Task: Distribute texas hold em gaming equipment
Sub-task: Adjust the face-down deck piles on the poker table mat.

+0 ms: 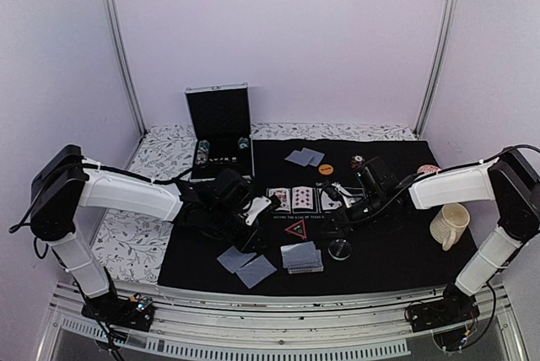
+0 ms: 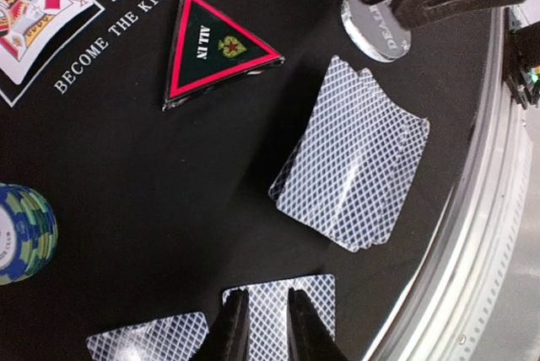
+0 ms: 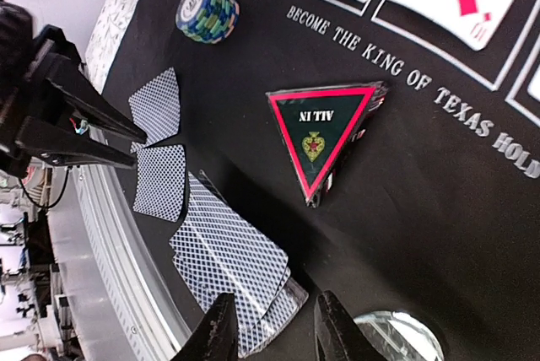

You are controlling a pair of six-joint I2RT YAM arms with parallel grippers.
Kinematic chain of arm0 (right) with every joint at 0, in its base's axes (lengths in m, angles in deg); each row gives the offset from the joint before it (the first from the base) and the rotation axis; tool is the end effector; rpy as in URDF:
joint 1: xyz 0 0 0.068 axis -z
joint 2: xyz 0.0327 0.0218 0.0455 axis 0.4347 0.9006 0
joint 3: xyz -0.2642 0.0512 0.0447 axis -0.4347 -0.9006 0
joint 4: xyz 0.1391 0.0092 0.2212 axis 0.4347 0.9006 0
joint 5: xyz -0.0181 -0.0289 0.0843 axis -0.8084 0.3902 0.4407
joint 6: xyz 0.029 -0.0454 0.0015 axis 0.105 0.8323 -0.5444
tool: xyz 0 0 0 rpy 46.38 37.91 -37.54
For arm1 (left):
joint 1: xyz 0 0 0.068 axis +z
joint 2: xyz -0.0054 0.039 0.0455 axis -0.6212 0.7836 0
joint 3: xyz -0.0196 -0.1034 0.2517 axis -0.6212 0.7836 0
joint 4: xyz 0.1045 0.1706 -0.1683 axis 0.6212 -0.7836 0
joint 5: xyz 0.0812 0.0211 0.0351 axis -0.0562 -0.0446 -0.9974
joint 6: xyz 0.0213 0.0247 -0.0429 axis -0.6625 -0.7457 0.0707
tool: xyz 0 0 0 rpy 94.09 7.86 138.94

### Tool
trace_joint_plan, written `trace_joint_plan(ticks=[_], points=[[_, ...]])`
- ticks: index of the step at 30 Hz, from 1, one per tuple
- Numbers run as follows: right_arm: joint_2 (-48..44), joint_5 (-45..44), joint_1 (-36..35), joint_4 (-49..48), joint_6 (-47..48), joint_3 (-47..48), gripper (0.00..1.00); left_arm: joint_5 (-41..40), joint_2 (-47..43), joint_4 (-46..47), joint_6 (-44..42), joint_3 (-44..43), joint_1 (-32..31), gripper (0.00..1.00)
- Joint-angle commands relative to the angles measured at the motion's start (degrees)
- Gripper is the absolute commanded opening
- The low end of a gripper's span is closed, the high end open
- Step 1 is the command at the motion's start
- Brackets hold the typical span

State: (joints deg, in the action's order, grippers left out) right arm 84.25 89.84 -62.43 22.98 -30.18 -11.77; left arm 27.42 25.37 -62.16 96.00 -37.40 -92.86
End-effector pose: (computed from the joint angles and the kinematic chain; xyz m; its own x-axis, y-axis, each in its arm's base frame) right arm 0.2312 0.1988 0.1491 -0.8285 -0.3634 -0.4260 -0.5599 0.5437 0.6252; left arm 0.1876 -0.2811 0.1620 -0.6778 0.5352 -0.5041 0.7309 0.5649 -0.3829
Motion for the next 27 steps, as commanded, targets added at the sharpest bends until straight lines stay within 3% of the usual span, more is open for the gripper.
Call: trace_joint_plan(ticks=[1, 5, 11, 16, 19, 27], points=[[-7.86, -7.96, 0.36, 5.67, -0.64, 0.33, 0.33, -2.00, 1.46, -2.33, -1.29, -1.96, -0.50, 0.17], [-12.07, -20.02, -0.56, 10.09, -6.69, -1.66, 0.33, -3.51, 3.99, -4.27, -1.93, -4.38, -0.84, 0.14], [-14.93, -31.44, -7.02, 11.48, -16.07, -4.57, 0.27, -5.05, 7.36, -6.04, -3.15, -7.25, -1.93, 0.12], [-13.12, -32.11, -10.53, 10.89, -20.25, -5.04, 0.21, -6.27, 9.12, -6.61, -3.84, -8.13, -2.11, 0.12], [-12.06, -31.11, -11.78, 8.89, -22.09, -6.20, 0.10, -6.40, 10.10, -6.61, -4.17, -9.00, -2.15, 0.11], [-9.40, -29.69, -14.27, 6.21, -25.15, -7.15, 0.04, -5.88, 11.85, -6.20, -5.10, -10.26, -2.97, 0.11]])
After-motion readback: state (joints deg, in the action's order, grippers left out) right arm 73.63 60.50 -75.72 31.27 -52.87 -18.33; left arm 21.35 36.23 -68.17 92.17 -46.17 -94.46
